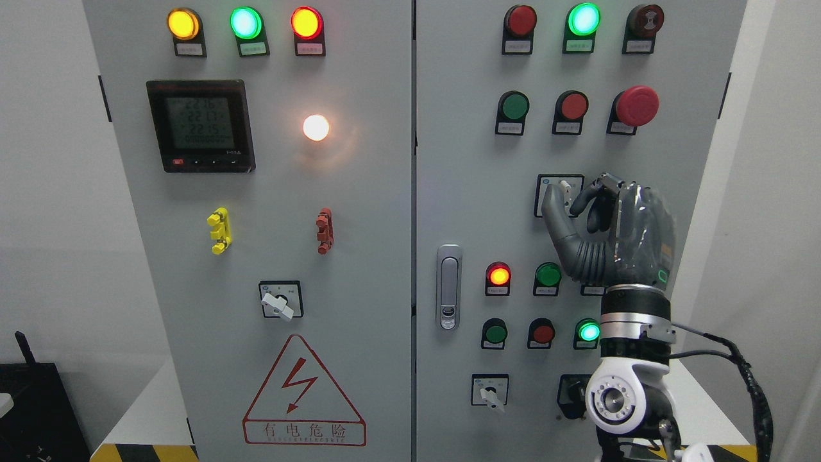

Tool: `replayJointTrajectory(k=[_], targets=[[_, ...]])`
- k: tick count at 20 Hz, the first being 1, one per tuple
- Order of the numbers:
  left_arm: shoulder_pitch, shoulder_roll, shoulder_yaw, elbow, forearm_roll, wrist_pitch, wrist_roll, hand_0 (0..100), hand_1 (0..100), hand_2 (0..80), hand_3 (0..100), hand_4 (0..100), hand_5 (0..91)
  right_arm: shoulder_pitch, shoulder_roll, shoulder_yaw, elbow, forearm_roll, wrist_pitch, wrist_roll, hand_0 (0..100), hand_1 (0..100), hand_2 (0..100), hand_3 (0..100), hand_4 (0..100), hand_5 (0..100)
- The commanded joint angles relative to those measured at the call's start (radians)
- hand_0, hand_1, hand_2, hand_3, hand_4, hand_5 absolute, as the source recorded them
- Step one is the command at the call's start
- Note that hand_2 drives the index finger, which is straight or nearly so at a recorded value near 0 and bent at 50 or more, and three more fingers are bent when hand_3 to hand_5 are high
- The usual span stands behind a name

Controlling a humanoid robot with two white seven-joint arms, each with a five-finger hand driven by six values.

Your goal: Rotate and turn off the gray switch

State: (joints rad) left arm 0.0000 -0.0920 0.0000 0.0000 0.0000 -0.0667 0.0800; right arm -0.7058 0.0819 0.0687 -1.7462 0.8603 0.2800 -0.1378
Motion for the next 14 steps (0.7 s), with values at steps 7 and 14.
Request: replayJointTrajectory(k=[7,14], targets=[[-0.009,0.0,0.008,-0.026,0.02,-0.001,0.0,12,39,0.0,0,0,0.0,0.014,-0.005,-0.006,-0.042,-0.001,-0.004,-0.005,21,37,75,100,100,100],[-0.009,0.0,0.008,-0.026,0.018,0.001,0.0,12,39,0.0,0,0,0.0,0.114,-0.019,-0.003,-0.168,0.0,-0.087,-0.012,21,37,75,100,100,100]])
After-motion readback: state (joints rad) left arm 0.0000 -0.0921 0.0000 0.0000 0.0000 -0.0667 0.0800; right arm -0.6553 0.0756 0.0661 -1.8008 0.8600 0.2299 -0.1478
